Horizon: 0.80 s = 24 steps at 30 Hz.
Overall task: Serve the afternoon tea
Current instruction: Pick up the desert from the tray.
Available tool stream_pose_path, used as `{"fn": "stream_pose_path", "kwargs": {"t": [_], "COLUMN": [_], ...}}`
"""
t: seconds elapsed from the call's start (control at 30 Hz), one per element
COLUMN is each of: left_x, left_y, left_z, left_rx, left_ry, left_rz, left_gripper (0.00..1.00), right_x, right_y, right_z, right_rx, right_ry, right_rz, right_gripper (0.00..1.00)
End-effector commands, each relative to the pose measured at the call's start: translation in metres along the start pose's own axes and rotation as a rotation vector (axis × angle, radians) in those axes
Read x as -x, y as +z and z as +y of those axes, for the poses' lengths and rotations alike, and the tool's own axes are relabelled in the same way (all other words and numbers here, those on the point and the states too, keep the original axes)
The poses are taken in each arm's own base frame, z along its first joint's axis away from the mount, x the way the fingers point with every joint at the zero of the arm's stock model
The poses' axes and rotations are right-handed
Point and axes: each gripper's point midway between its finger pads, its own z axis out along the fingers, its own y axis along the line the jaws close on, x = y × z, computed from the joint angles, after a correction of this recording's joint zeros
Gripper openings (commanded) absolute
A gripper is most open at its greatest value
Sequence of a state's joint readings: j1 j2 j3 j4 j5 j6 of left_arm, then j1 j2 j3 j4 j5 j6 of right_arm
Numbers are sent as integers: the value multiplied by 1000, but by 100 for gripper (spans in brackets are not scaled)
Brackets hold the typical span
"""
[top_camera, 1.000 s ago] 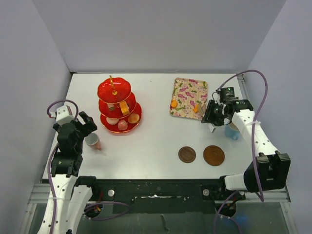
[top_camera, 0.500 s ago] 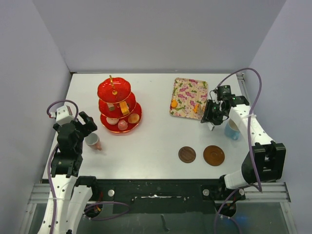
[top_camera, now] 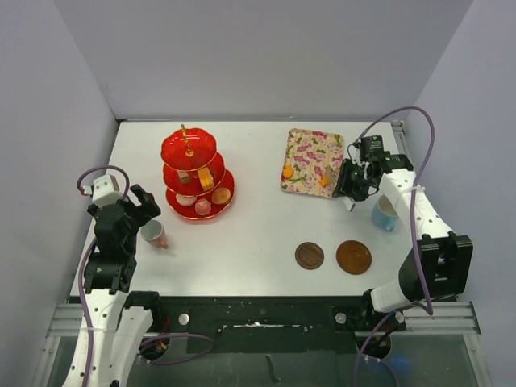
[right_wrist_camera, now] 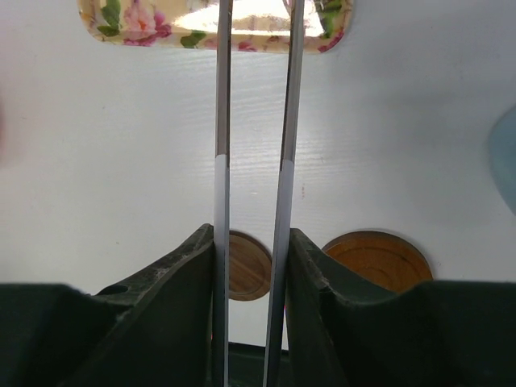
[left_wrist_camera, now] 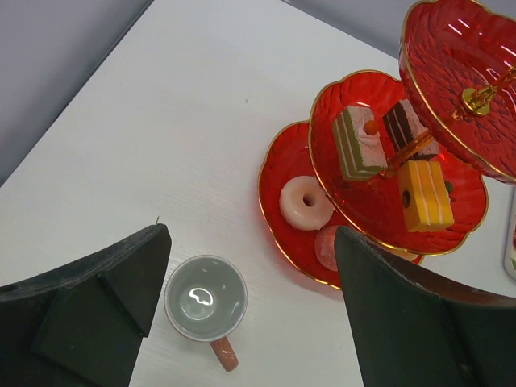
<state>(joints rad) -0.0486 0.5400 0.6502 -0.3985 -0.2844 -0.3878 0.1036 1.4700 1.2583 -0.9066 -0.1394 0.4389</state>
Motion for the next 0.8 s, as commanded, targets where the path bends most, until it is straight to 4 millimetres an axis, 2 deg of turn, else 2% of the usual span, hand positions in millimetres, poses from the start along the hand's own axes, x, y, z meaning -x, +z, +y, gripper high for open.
{"fn": "stream_pose_path", "kwargs": {"t": [0.0,0.27,0.77], "left_x": [17,18,23], "left_y": [1,-1,-5], "left_z": [-6,-4,-6], "left_rx": [-15,-11,-23], "left_ry": [-14,-13,-22], "left_rz": [-59,-65,-85], "left_gripper": [82,81,82], "right_x": [30,31,21], "right_y": [-18,-24,-6], "right_z": [13,13,5], "right_rx": [48,45,11], "right_ry": [-34,-40,-30], "right_rz": [-102,-118,-48], "right_gripper": [34,35,37]}}
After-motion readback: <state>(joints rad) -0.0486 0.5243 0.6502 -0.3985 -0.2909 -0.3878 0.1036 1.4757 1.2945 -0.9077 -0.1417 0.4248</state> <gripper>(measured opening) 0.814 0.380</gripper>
